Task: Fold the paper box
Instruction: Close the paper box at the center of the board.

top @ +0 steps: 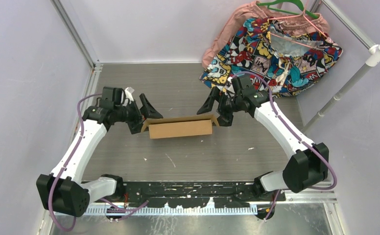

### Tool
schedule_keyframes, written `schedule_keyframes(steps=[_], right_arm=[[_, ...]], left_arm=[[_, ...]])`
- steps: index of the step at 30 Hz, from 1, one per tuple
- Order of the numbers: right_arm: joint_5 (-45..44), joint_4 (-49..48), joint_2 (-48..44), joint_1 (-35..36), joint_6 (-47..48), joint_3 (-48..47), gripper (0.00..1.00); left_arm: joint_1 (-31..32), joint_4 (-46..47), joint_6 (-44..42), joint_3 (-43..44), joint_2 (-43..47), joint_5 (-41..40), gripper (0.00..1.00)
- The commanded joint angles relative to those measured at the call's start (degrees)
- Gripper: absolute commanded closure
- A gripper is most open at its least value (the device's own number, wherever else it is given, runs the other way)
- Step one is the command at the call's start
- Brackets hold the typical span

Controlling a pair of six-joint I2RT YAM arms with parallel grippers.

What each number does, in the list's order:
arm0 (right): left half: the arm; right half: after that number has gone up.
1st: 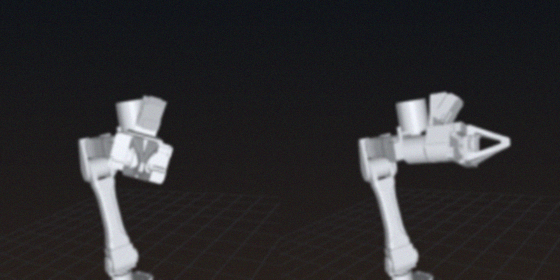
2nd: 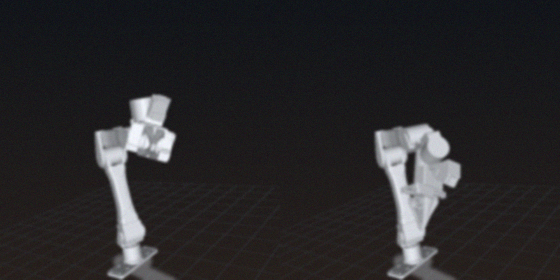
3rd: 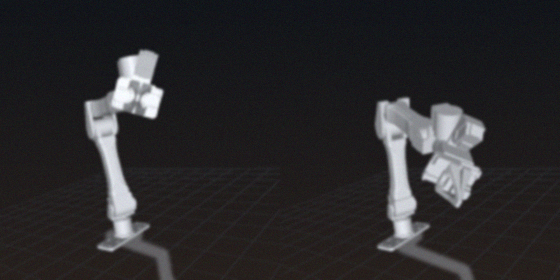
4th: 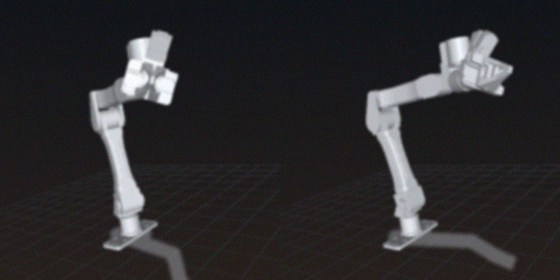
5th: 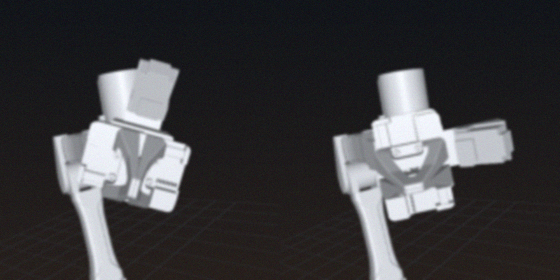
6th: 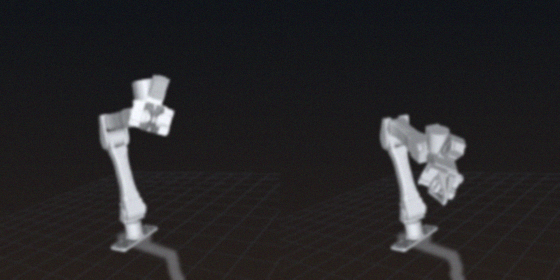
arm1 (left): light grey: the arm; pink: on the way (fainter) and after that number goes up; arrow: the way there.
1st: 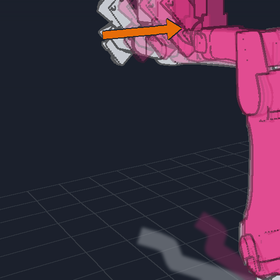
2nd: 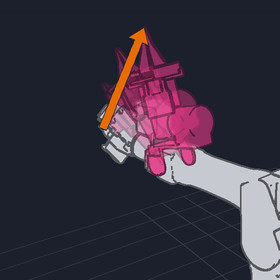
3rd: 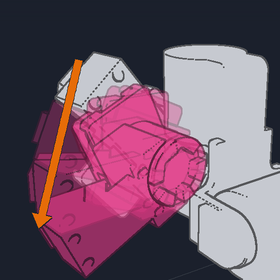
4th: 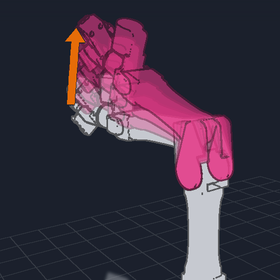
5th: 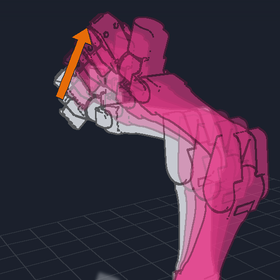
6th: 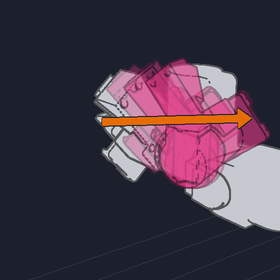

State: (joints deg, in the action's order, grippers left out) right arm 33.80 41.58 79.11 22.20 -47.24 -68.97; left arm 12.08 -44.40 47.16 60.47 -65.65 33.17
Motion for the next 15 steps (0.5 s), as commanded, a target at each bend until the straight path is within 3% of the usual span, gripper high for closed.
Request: schedule_keyframes(steps=[1, 15], right_arm=[[12.43, -3.57, 1.24, 1.46, -2.92, -5.45, 0.00], [16.81, -2.80, 5.45, 0.66, -5.63, -8.56, 0.00]], left_arm=[[1.55, 2.05, 3.09, 2.00, -0.31, 13.71, 0.00], [-0.18, 3.43, 7.10, 2.73, -4.16, 21.33, 0.00]])
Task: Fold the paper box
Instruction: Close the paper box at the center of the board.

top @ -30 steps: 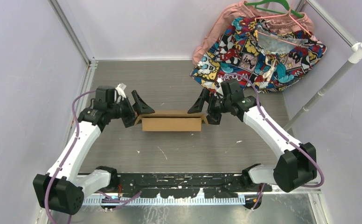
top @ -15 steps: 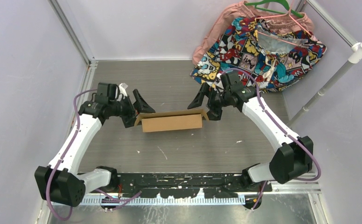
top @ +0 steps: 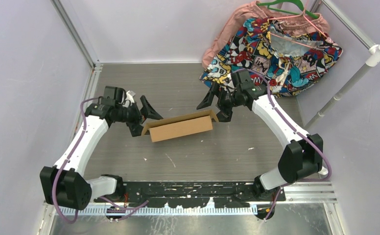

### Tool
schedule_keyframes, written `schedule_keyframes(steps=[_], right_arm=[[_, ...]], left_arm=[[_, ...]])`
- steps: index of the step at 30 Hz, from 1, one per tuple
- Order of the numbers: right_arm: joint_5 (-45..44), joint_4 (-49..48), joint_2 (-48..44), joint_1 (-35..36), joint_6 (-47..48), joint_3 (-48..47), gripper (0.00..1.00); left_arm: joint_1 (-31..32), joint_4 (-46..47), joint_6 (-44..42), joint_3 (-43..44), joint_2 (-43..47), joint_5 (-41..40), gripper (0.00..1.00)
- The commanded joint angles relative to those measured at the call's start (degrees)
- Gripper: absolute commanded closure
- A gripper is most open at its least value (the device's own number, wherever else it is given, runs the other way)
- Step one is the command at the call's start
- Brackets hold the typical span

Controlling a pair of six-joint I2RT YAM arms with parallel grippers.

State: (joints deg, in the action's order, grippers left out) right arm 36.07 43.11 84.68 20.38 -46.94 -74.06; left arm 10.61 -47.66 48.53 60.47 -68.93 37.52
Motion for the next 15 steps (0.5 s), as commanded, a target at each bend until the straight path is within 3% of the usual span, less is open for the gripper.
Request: schedule_keyframes(steps=[1, 15], right_arm=[[14.77, -4.43, -0.07, 2.47, -6.15, -3.56, 0.00], [16.74, -6.85, -0.41, 1.94, -9.75, -4.00, 0.00]], left_arm=[[1.30, 6.55, 5.86, 2.99, -1.04, 17.24, 0.00], [-2.00, 2.63, 5.24, 6.94, -3.64, 20.68, 0.00]])
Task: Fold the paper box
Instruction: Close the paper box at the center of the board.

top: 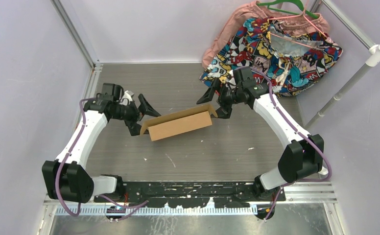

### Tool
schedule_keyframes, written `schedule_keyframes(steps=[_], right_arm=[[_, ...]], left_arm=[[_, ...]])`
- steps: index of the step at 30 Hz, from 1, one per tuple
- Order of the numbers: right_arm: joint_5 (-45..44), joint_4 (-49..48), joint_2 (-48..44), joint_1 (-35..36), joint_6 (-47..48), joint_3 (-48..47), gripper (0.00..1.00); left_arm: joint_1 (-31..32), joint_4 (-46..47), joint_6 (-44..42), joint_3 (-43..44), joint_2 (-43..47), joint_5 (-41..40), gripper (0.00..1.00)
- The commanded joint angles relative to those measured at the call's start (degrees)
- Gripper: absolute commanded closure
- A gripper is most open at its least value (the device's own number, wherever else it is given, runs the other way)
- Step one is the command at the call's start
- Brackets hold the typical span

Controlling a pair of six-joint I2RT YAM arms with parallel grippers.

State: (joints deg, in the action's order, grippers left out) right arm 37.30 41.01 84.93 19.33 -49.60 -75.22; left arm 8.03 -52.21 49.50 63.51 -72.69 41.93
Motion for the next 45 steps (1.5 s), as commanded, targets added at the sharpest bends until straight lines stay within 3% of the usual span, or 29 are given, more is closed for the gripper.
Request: schedule_keyframes(steps=[1, 18, 45], right_arm=[[15.48, -4.98, -0.71, 2.98, -7.36, -2.85, 0.00], [15.73, -11.06, -0.67, 2.88, -10.86, 1.32, 0.00], [16.35, -20.24, 0.58, 2.44, -15.86, 5.39, 0.00]], left_arm=[[0.34, 7.20, 4.29, 3.91, -0.07, 16.57, 0.00], [-3.61, 10.63, 5.62, 5.06, -4.14, 20.19, 0.00], [-3.72, 10.92, 2.78, 13.90, -16.52, 18.97, 0.00]])
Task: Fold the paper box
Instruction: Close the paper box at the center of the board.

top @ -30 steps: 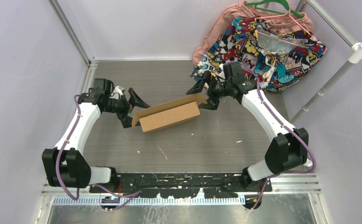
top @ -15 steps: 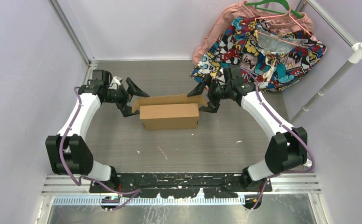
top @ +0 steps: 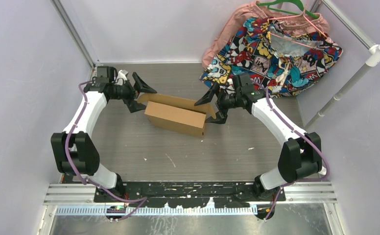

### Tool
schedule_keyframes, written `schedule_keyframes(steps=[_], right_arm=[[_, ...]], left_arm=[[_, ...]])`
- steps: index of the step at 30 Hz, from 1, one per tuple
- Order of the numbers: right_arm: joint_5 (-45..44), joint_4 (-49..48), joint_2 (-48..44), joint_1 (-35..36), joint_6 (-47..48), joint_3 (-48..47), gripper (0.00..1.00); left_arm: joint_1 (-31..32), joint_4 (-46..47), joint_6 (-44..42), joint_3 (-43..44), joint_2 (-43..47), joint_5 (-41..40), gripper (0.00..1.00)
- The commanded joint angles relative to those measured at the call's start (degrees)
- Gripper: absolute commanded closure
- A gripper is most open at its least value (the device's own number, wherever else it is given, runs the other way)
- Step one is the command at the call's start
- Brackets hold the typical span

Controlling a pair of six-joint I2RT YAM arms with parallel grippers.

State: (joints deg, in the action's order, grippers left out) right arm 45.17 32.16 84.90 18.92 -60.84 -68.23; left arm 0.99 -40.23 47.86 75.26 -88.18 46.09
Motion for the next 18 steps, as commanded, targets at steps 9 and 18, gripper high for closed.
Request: schedule_keyframes(steps=[9, 18], right_arm=[[9.53, -12.38, 3.03, 0.72, -4.21, -2.93, 0.00], [8.97, -6.29, 2.62, -0.66, 1.40, -4.13, 0.00]], left_arm=[[3.32, 0.26, 5.12, 3.17, -3.38, 14.56, 0.00], [3.27, 0.61, 4.71, 3.32, -3.88, 14.66, 0.00]])
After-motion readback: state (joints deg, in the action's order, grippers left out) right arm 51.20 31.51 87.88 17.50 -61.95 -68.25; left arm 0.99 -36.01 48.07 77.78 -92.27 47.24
